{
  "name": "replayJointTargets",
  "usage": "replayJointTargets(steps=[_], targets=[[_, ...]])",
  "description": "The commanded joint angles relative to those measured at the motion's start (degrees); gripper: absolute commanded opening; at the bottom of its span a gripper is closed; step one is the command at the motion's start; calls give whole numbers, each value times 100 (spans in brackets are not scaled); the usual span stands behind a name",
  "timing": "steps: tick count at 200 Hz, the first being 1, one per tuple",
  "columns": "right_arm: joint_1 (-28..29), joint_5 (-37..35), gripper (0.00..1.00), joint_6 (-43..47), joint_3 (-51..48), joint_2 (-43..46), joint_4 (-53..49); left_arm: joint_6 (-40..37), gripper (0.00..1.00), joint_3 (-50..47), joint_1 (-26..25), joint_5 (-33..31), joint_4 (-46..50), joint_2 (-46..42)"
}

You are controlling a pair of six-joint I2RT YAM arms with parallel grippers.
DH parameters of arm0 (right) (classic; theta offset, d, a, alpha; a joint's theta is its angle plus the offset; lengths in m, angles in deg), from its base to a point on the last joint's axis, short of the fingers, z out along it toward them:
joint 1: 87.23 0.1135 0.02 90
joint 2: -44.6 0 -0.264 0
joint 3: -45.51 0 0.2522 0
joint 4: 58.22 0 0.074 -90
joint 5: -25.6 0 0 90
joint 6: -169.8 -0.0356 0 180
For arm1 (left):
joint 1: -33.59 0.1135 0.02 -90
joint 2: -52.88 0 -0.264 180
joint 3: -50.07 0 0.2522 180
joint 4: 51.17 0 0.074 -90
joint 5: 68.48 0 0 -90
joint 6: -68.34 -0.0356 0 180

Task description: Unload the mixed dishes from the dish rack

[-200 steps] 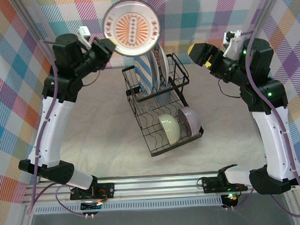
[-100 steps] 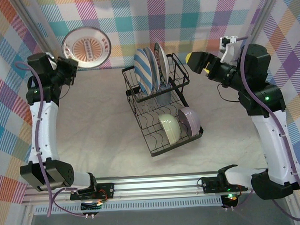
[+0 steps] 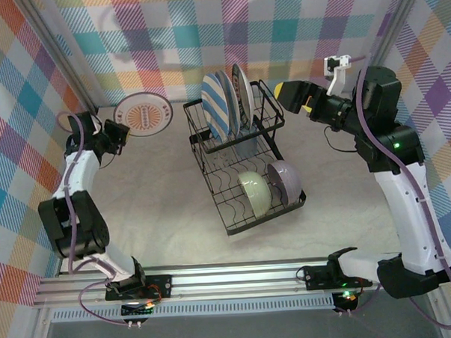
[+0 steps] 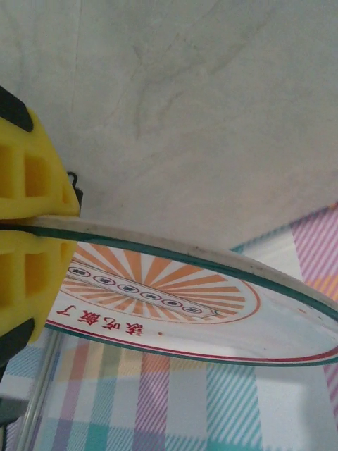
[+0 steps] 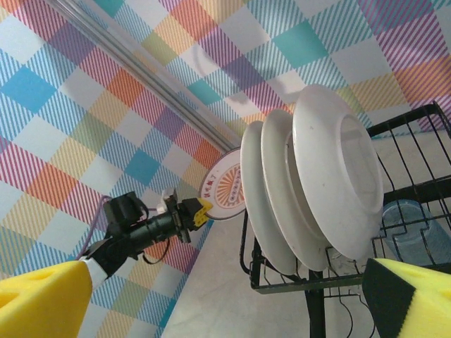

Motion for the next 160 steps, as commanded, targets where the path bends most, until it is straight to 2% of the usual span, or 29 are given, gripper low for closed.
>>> replayJointTargets(steps=[1,86,160], targets=[[15,152,99,-22,-92,-33,165,-193,0,0,242,338,-822,353],[20,221,99,-121,-133,-219,76,-360,0,415,317,447,-1095,1892],[39,196,99,-51,17,-355,-95,-365,0,827,335,409,-1114,2558]])
